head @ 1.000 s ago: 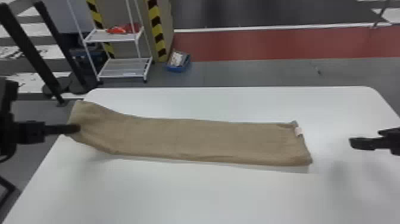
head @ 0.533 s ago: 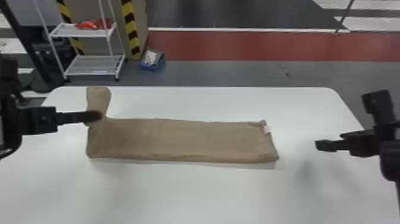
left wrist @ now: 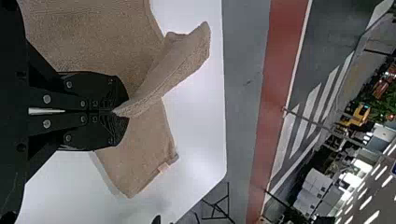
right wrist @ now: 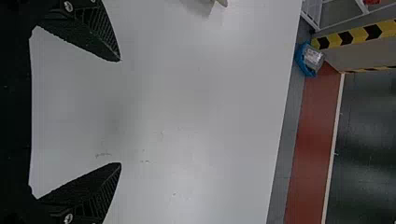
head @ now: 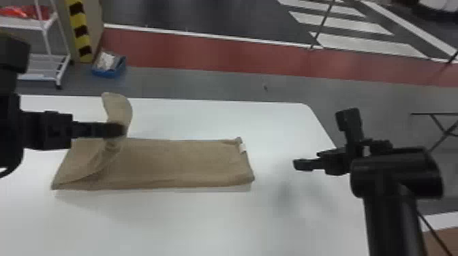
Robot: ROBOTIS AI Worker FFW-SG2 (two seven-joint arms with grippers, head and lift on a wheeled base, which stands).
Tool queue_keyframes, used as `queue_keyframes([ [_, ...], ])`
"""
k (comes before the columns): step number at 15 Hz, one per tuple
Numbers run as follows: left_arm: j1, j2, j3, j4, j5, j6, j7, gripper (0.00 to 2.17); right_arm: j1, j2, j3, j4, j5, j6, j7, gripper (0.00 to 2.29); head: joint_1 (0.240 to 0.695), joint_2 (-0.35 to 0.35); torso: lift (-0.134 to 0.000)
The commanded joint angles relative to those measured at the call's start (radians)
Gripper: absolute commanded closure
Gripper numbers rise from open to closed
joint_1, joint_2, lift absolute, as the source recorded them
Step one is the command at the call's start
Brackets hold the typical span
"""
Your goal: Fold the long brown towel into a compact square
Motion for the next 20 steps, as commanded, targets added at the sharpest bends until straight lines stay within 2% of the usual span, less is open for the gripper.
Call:
queue_keyframes([
  [1,-0.002,-0.048,-0.062,-0.004,-0.035,0.004,0.013,2.14,0.003,0.001,0.000,0.000,0.000,-0.003,0.000,0.08,0.695,-0.283,-0.125],
  [3,0.012,-0.048,-0.091,-0.001,-0.035,0.004,0.013,2.14,0.006,0.000,-0.006,0.000,0.000,-0.006,0.000,0.08,0.695,-0.319,-0.125],
  [4,0.028,-0.048,-0.103,-0.001,-0.033,0.004,0.022,2.07,0.006,-0.002,-0.011,0.000,-0.002,-0.009,0.000,0.08,0.695,-0.327,-0.125],
  [5,0.057,-0.048,-0.121,-0.006,-0.019,0.004,0.072,1.60,0.003,-0.002,-0.012,0.000,-0.002,-0.012,-0.002,0.08,0.695,-0.335,-0.125],
  [7,0.086,-0.048,-0.180,-0.007,-0.013,0.004,0.164,0.15,0.002,0.000,-0.009,0.000,0.000,-0.012,-0.002,0.08,0.695,-0.346,-0.125],
  [8,0.098,-0.048,-0.190,-0.009,-0.007,0.004,0.187,0.00,0.002,0.001,-0.008,0.000,0.000,-0.006,-0.002,0.08,0.695,-0.349,-0.125],
  [11,0.110,-0.048,-0.181,-0.033,0.039,0.004,0.225,0.02,0.014,0.003,-0.009,-0.046,-0.015,0.013,0.006,0.08,0.695,-0.350,-0.125],
  [15,0.118,-0.048,-0.155,-0.046,0.050,0.004,0.226,0.04,0.025,0.006,0.015,-0.123,-0.035,0.077,0.009,0.08,0.695,-0.350,-0.125],
  [18,0.138,-0.044,-0.029,-0.036,0.096,0.004,0.233,0.04,0.069,0.027,0.098,-0.264,-0.063,0.160,0.020,0.06,0.695,-0.348,-0.125],
  [20,0.156,-0.007,0.064,-0.015,0.126,-0.037,0.240,0.04,0.080,0.055,0.152,-0.344,-0.110,0.283,0.018,0.05,0.695,-0.279,-0.125],
])
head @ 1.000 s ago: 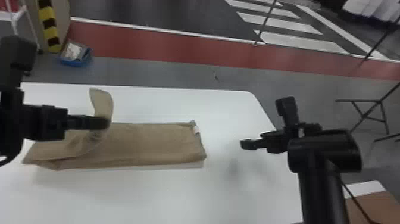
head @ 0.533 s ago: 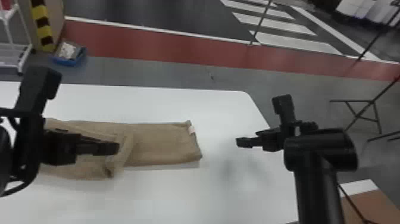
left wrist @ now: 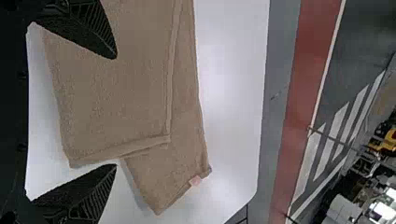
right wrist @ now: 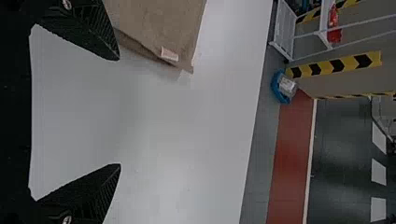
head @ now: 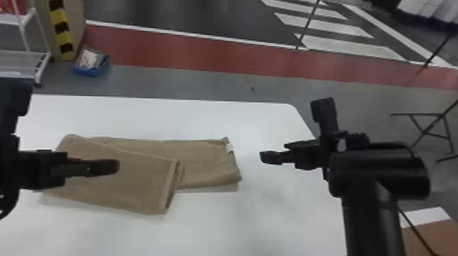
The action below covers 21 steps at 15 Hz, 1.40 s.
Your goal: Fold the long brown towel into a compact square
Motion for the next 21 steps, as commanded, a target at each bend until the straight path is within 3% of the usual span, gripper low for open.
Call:
queue_keyframes([
  [1,0.019,0.036,0.122,0.026,0.041,-0.031,-0.001,0.04,0.013,0.039,0.079,-0.093,-0.038,0.138,-0.004,0.05,0.695,-0.248,-0.125],
  [2,0.026,0.054,0.165,0.035,0.061,-0.050,-0.003,0.04,0.016,0.064,0.116,-0.118,-0.041,0.169,-0.010,0.05,0.695,-0.206,-0.125],
  [3,0.037,0.077,0.202,0.044,0.078,-0.065,-0.001,0.04,0.020,0.093,0.156,-0.130,-0.038,0.215,-0.020,0.05,0.695,-0.111,-0.125],
  [5,0.060,0.111,0.268,0.060,0.109,-0.077,-0.003,0.04,0.018,0.156,0.219,-0.128,-0.038,0.258,-0.055,0.06,0.695,-0.021,-0.125],
  [8,0.102,0.142,0.322,0.071,0.132,-0.117,-0.011,0.05,0.010,0.161,0.291,-0.095,-0.037,0.286,-0.112,0.08,0.695,0.100,-0.125],
  [10,0.125,0.146,0.346,0.074,0.155,-0.120,-0.012,0.07,-0.005,0.161,0.305,-0.032,-0.038,0.261,-0.130,0.08,0.695,0.165,-0.125],
  [21,0.165,0.150,0.354,0.077,0.173,-0.129,-0.017,0.08,-0.082,0.161,0.380,0.183,-0.080,0.055,-0.158,0.09,0.695,0.225,-0.125],
])
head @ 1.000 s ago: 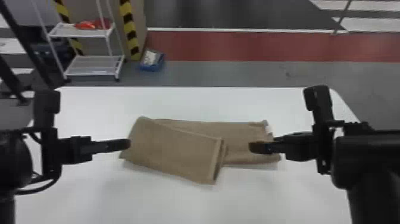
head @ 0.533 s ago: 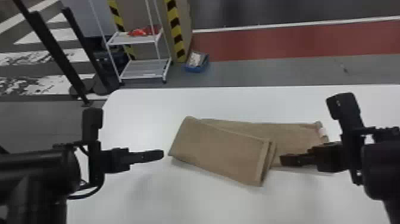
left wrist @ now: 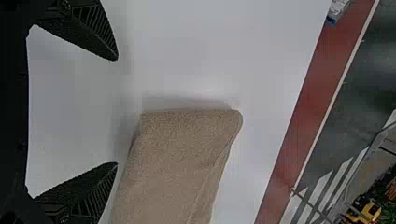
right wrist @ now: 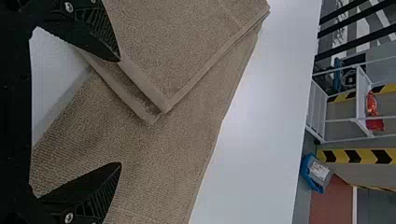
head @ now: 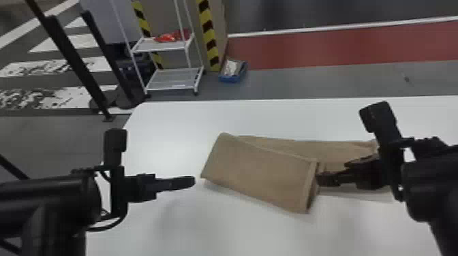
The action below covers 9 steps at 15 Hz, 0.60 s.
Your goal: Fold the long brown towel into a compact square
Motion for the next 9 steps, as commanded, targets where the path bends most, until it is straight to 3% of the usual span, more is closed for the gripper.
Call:
queue_keyframes([
  [1,0.001,-0.001,-0.002,-0.003,0.000,0.000,-0.003,0.08,-0.022,0.001,0.006,0.057,-0.039,-0.030,-0.008,0.09,0.695,0.228,-0.125],
  [3,0.004,-0.001,-0.002,-0.005,0.000,0.000,-0.003,0.08,-0.031,0.001,0.009,0.083,-0.074,-0.052,-0.011,0.09,0.695,0.235,-0.125],
  [9,0.009,-0.001,-0.006,-0.005,0.000,0.000,-0.005,0.08,-0.048,0.001,0.046,0.138,-0.089,-0.064,-0.009,0.15,0.695,0.259,-0.125],
])
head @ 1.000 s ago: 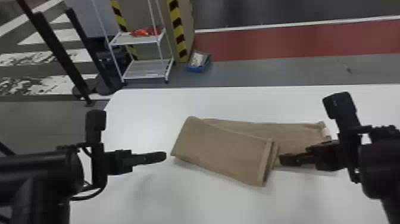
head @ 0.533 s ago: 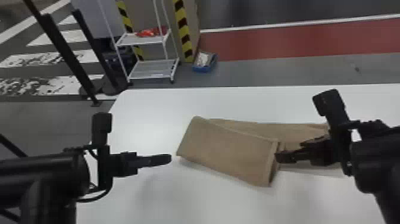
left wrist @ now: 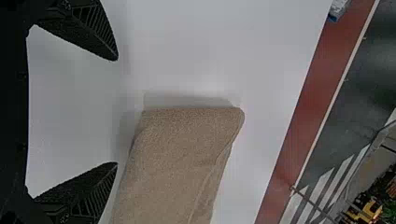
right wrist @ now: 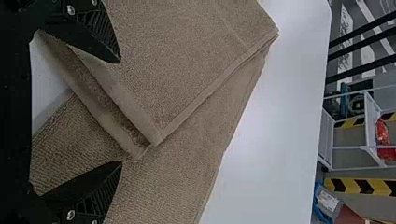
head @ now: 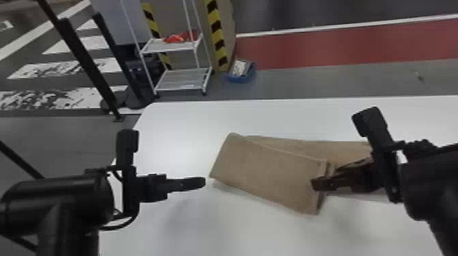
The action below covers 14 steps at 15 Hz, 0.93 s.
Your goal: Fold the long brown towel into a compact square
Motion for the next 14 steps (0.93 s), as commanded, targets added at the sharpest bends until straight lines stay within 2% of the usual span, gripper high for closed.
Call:
queue_keyframes([
  [1,0.005,0.000,0.000,0.002,0.000,0.000,0.000,0.08,-0.004,0.001,0.016,0.016,-0.003,-0.011,0.002,0.21,0.695,0.262,-0.125],
  [5,0.016,0.002,0.005,-0.001,0.000,0.000,-0.005,0.09,-0.005,0.001,0.017,0.018,-0.008,-0.026,0.007,0.41,0.695,0.275,-0.125],
  [8,0.018,0.000,0.005,0.000,0.000,-0.006,-0.005,0.09,-0.005,0.001,0.014,0.014,-0.017,-0.029,0.008,0.42,0.695,0.279,-0.125],
  [9,0.019,0.000,0.005,0.000,0.000,-0.012,-0.005,0.09,-0.005,0.001,0.014,0.011,-0.020,-0.029,0.007,0.39,0.695,0.281,-0.125],
  [11,0.018,0.000,0.005,0.000,0.000,-0.012,-0.005,0.09,-0.005,0.001,0.016,0.002,-0.022,-0.017,0.005,0.21,0.695,0.281,-0.125],
  [14,0.018,0.002,0.006,0.002,0.000,-0.015,-0.005,0.09,-0.007,0.001,0.019,-0.018,-0.028,-0.008,0.003,0.17,0.695,0.283,-0.125],
])
